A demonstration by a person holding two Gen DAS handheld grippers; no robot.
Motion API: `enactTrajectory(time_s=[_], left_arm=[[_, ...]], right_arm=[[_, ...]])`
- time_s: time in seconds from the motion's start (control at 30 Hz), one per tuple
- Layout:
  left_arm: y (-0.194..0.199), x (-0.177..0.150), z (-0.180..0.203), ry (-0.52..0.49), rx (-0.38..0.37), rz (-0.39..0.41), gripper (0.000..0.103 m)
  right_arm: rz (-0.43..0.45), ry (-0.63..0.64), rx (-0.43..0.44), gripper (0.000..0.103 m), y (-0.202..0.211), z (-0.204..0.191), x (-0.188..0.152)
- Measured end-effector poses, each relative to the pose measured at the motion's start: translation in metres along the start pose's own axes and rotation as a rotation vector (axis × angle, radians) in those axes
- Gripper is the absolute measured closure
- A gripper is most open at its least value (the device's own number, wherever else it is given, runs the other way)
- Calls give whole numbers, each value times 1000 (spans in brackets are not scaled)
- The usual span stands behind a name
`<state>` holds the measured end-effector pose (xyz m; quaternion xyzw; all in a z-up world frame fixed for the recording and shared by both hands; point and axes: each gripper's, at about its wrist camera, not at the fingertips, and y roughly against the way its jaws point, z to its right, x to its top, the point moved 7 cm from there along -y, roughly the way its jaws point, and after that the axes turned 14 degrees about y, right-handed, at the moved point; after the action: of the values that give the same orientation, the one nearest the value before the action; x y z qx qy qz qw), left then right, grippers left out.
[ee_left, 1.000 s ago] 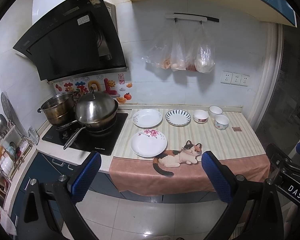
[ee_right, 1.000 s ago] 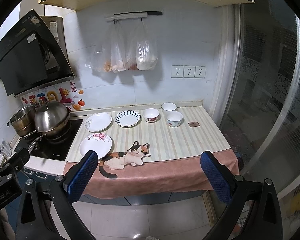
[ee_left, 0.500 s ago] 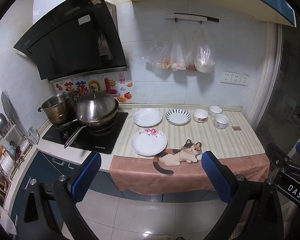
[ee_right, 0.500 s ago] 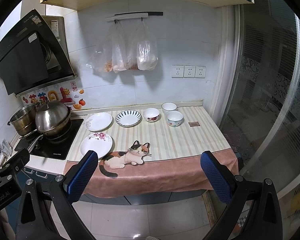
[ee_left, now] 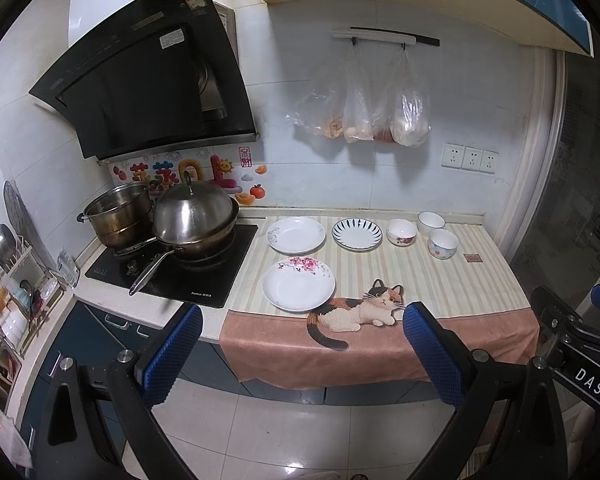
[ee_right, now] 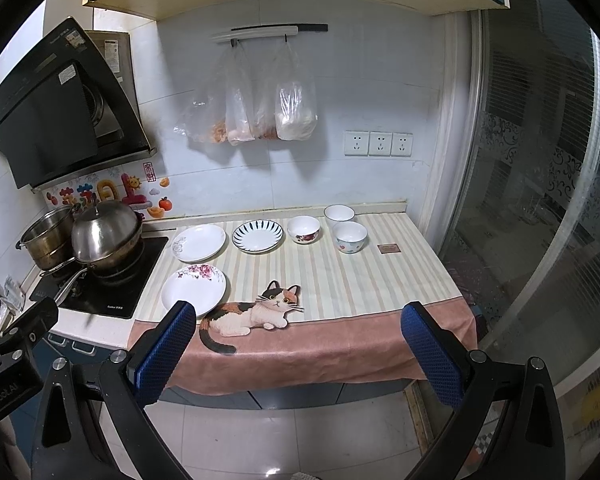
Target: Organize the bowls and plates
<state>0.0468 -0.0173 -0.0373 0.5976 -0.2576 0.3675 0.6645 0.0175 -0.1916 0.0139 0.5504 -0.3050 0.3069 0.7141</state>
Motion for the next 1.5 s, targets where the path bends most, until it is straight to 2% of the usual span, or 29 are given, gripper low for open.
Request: enactTrajectory(time_s=[0.63, 0.8, 0.87, 1.0, 1.13, 1.27, 1.5], left_arm=[[0, 4, -7, 1, -5, -8, 0], [-33, 13, -22, 1, 14, -19, 0], [-53, 15, -32, 8, 21, -29, 0], [-105, 13, -55, 32, 32, -98, 0], [-177, 2, -72, 51, 56, -226, 0], [-259, -16, -83, 62, 80, -374, 0], [-392, -41, -97, 148, 132, -581, 2]], right_arm=[[-3, -11, -8, 0, 8, -5, 2], [-11, -33, -12, 0, -13, -15, 7], [-36, -26, 12, 0, -36, -24, 6], [-118, -42, 89, 0, -92, -46, -2], [-217, -47, 196, 0, -165, -75, -9], [-298, -27, 266, 0, -240, -104, -18], [-423, 19, 440, 0, -400, -156, -14]])
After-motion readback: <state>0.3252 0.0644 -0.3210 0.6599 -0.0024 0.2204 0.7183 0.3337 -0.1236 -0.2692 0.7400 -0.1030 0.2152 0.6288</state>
